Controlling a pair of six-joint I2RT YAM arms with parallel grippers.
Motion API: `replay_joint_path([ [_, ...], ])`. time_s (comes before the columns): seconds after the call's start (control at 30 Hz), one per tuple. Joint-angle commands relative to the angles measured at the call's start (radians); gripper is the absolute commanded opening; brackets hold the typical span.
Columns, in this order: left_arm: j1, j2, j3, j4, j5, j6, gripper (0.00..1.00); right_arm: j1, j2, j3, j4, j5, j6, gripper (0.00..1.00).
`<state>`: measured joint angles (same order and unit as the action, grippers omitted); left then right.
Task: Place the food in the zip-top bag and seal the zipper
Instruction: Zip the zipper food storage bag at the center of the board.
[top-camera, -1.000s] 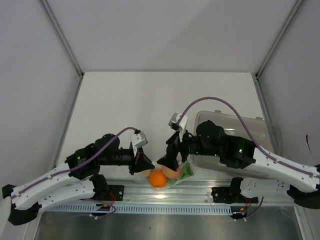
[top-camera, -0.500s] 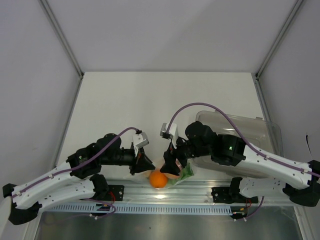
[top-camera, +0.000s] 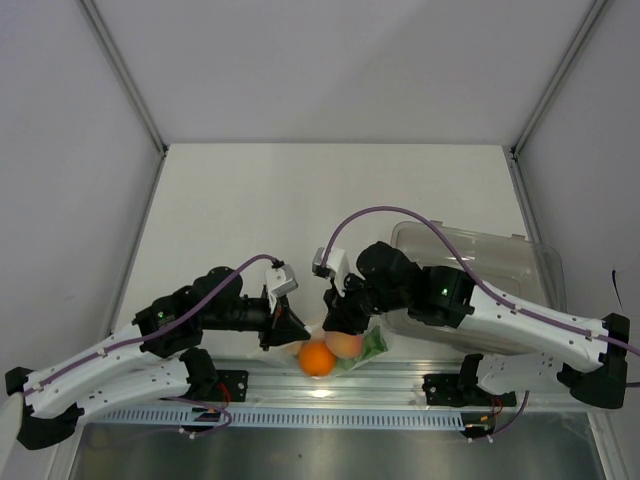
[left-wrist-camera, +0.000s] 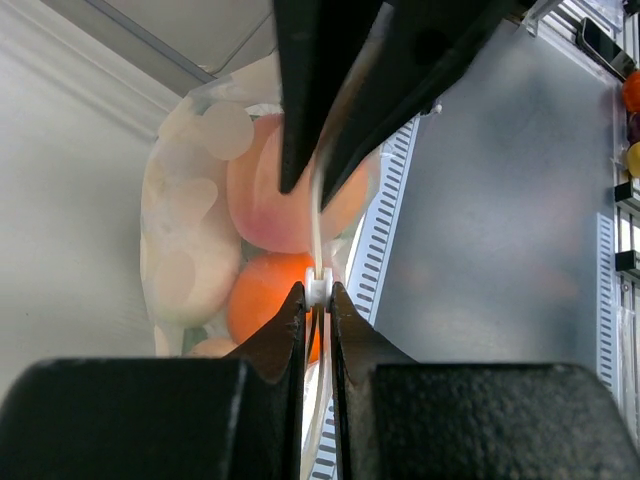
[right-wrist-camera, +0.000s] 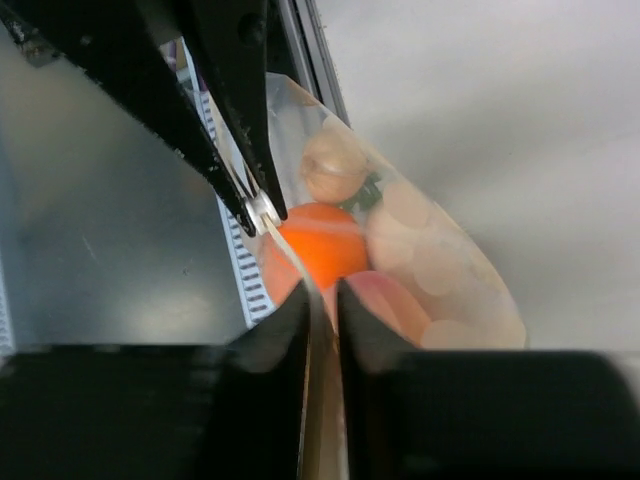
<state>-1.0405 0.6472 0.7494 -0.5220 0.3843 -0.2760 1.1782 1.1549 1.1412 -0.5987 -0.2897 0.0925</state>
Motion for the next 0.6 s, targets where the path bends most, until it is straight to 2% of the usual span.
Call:
replay_joint_path([
  [0.0, 0.000, -0.003, 0.048, 0.036, 0.018, 0.018, 0.01, -0.003, -0.007, 0.037, 0.007, 0.049, 0.010, 0.11],
  [0.03, 0.000, -0.001, 0.050, 0.034, 0.013, 0.018, 0.01, -0.005, -0.021, 0.034, 0.011, 0.069, 0.022, 0.03],
  [0.07, 0.000, -0.001, 0.048, 0.034, 0.008, 0.018, 0.01, -0.006, -0.032, 0.029, 0.022, 0.087, 0.030, 0.00],
  [0.27, 0.000, -0.011, 0.050, 0.008, -0.041, 0.015, 0.01, -0.020, -0.174, -0.053, 0.085, 0.248, 0.104, 0.00],
  [0.37, 0.000, -0.017, 0.053, -0.009, -0.074, 0.015, 0.01, -0.026, -0.265, -0.096, 0.088, 0.383, 0.140, 0.00],
  [0.57, 0.002, -0.038, 0.054, -0.036, -0.134, 0.014, 0.01, -0.035, -0.444, -0.201, 0.085, 0.507, 0.202, 0.00],
])
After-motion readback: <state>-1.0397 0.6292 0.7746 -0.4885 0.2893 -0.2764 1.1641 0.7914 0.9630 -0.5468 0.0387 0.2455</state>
